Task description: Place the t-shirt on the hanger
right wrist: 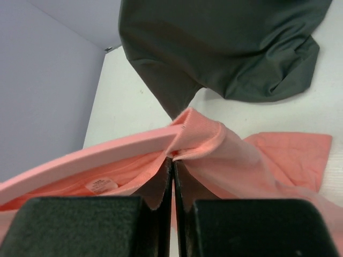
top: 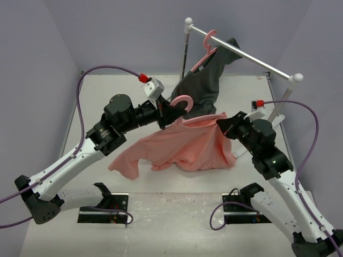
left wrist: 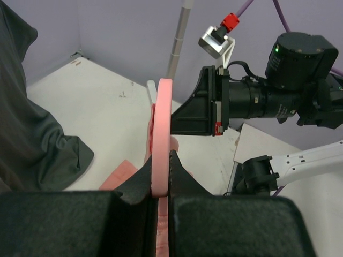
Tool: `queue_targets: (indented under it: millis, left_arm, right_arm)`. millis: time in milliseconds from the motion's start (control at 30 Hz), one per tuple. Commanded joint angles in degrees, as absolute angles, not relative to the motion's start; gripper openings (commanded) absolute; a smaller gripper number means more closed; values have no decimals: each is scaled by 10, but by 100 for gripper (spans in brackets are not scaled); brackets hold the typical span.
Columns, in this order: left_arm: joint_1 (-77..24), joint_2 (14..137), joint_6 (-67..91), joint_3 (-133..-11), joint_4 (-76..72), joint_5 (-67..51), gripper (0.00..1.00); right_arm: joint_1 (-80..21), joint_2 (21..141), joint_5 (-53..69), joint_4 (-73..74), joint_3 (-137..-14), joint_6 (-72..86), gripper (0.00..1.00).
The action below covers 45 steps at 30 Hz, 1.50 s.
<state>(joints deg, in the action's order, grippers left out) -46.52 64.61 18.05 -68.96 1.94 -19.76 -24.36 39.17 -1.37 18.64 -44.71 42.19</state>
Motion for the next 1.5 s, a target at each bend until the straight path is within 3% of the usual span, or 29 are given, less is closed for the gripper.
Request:
queue_targets:
  millis: [0, 200, 400, 600, 700, 833, 933, 1000, 1100, 1200, 1467]
  left_arm:
    - [-466, 645, 183, -675, -26, -210, 0]
    - [-466, 644, 185, -664, -36, -192, 0]
    - [-466, 652, 192, -669, -50, -181, 0]
    - [-466, 620, 191, -649, -52, -115, 0]
    - [-465, 610, 180, -642, -53, -101, 0]
    - [-465, 610, 160, -642, -51, -101, 0]
    - [-465, 607, 146, -634, -63, -121, 0]
    - [-465, 605, 145, -628, -84, -152, 0]
    - [-465, 610, 155, -623, -107, -194, 0]
    - [-465, 609, 169, -604, -144, -242, 0]
    - [-465, 604, 189, -590, -178, -306, 0]
  right_arm:
    - [-244, 448, -44, 214, -585, 365, 0]
    - [-264, 505, 35, 221, -672, 340, 0]
    - [-371, 589, 163, 239, -721, 272, 0]
    - [-392, 526, 80, 237, -657, 299, 0]
    - [-393, 491, 23, 256, -650, 313, 10]
    - [-392, 461, 12, 281, -655, 312, 40]
    - [-392, 442, 22, 290, -661, 290, 49]
    - [-389, 448, 45, 302, -680, 271, 61]
    - [-384, 489, 112, 304, -717, 202, 66]
    - [-377, 532, 257, 296, -749, 116, 67]
    - [-353, 619, 422, 293, -855, 43, 70]
